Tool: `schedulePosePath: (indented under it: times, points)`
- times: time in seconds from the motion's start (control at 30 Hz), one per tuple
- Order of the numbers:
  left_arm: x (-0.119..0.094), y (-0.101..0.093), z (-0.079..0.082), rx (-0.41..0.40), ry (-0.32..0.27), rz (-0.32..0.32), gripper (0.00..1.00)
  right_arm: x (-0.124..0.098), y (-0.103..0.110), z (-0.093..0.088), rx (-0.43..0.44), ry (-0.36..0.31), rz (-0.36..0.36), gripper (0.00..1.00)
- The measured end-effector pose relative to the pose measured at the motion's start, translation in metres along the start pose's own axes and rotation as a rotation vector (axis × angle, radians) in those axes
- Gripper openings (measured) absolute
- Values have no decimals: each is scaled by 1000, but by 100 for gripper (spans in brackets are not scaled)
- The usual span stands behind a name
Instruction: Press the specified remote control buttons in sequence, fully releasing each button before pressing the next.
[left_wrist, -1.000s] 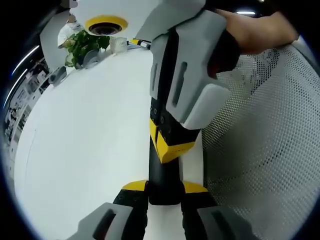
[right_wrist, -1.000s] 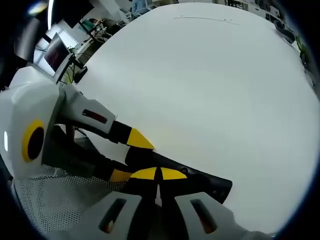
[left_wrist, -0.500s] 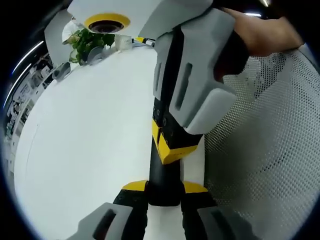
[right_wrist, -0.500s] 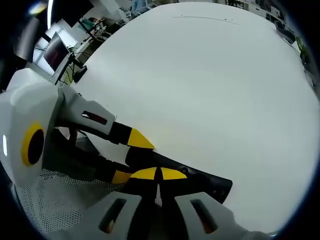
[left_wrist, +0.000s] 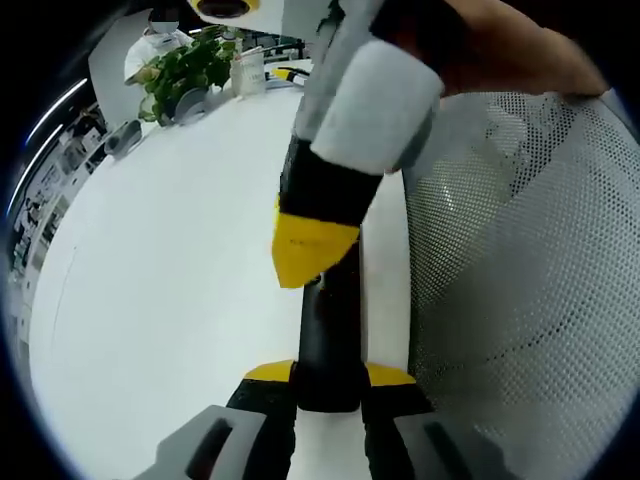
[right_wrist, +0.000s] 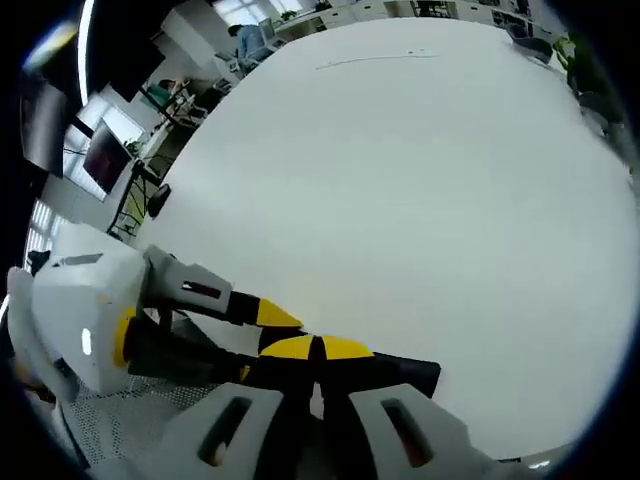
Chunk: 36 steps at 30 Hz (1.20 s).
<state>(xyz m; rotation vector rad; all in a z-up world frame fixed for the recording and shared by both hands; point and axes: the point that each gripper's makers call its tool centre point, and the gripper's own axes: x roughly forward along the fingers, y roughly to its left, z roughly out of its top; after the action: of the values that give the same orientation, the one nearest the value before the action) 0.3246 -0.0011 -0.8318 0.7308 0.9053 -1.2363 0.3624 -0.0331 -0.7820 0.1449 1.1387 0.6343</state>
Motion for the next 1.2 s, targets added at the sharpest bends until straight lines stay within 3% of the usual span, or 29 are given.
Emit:
schedulePosePath:
  times: [0.27,0.4,0.57,0.7,0.87,1.0,1.2]
  points:
    - [1,0,1,-9,24,7,24,-45,-15,45,-22,-245,-75,0]
    - [1,-1,0,-14,39,9,24,-90,-13,74,-105,-431,-91,0]
    - [2,0,1,-18,67,5,24,-144,-15,88,-143,-609,-116,1]
    - [2,0,1,-25,84,7,24,-184,-12,91,-185,-746,-126,16]
    - [1,0,0,-35,83,13,24,-220,-9,84,-243,-856,-175,40]
    - [1,0,1,-44,76,13,24,-236,-5,75,-261,-927,-171,65]
    - [1,0,1,-59,61,20,24,-243,-13,67,-272,-966,-208,87]
